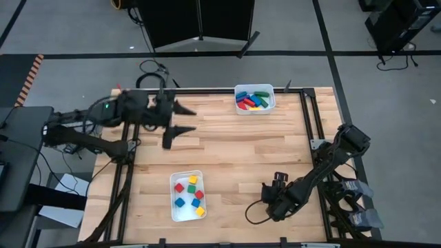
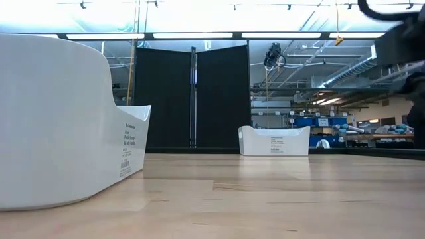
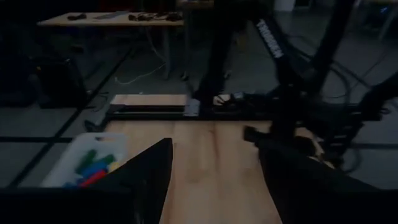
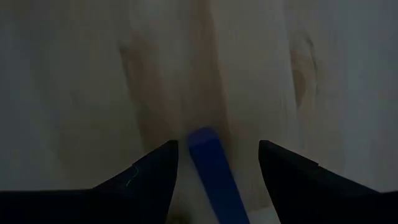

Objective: Sort blocks by size
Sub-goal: Put the violet large block into the top white bin

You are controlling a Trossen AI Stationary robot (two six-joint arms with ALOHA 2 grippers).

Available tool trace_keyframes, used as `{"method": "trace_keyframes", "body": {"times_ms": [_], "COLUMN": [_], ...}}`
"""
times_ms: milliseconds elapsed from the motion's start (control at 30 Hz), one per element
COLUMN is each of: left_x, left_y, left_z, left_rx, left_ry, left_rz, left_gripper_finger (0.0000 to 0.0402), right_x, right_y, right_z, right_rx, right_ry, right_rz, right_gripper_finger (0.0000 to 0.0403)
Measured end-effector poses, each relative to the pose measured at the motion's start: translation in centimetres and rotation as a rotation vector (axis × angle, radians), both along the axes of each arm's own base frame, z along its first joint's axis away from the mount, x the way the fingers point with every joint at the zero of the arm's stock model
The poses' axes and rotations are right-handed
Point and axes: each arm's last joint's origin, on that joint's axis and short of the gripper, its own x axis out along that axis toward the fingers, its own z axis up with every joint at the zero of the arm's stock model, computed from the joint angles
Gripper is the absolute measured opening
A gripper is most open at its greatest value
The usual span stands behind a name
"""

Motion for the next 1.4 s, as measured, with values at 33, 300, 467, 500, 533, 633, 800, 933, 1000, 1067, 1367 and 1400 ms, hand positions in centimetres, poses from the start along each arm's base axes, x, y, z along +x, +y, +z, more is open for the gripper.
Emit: {"method": "trace_keyframes", "body": {"times_ms": [33,300,467,500,533,633,800,933,1000,1067,1367,1400], "left_x": [-0.4,-1.3,-0.2,0.0,0.3,0.9,1.9,2.7,3.1,3.5,5.4,5.6], "left_y": [-0.4,-2.5,-3.4,-3.6,-3.8,-4.3,-5.4,-6.1,-6.5,-7.0,-9.0,-9.1], "left_z": [-0.9,-7.8,-11.7,-12.4,-12.9,-14.0,-15.0,-15.5,-15.7,-16.1,-18.0,-18.2], "left_rx": [-0.013,-0.147,-0.179,-0.179,-0.177,-0.163,-0.117,-0.096,-0.096,-0.096,-0.122,-0.122], "left_ry": [-0.009,-0.131,-0.133,-0.115,-0.103,-0.063,-0.036,-0.049,-0.057,-0.058,-0.093,-0.092], "left_rz": [-0.011,-0.091,-0.101,-0.105,-0.101,-0.073,-0.053,-0.064,-0.074,-0.087,-0.085,-0.078], "left_gripper_finger": [0.0247,0.0247,0.0247,0.0247,0.0247,0.0247,0.0247,0.0247,0.0247,0.0247,0.0247,0.0247], "right_x": [0.1,1.0,1.1,1.3,1.5,2.0,3.4,4.4,4.8,5.2,4.7,4.6], "right_y": [-0.1,-0.6,-2.2,-2.5,-2.9,-4.5,-9.0,-14.4,-17.8,-21.0,-34.0,-34.9], "right_z": [-0.3,-1.1,0.0,0.4,1.0,2.7,6.3,8.5,9.3,9.8,10.5,10.5], "right_rx": [-0.002,0.034,0.006,0.013,0.009,-0.016,-0.189,-0.371,-0.426,-0.457,-0.509,-0.517], "right_ry": [0.013,0.069,0.076,0.051,0.022,-0.046,-0.215,-0.288,-0.299,-0.324,-0.471,-0.487], "right_rz": [-0.005,-0.018,-0.014,-0.025,-0.036,-0.032,-0.054,-0.123,-0.173,-0.229,-0.498,-0.523], "right_gripper_finger": [0.0231,0.0118,0.0072,0.0072,0.0072,0.0072,0.0072,0.0072,0.0072,0.0072,0.0072,0.0072]}}
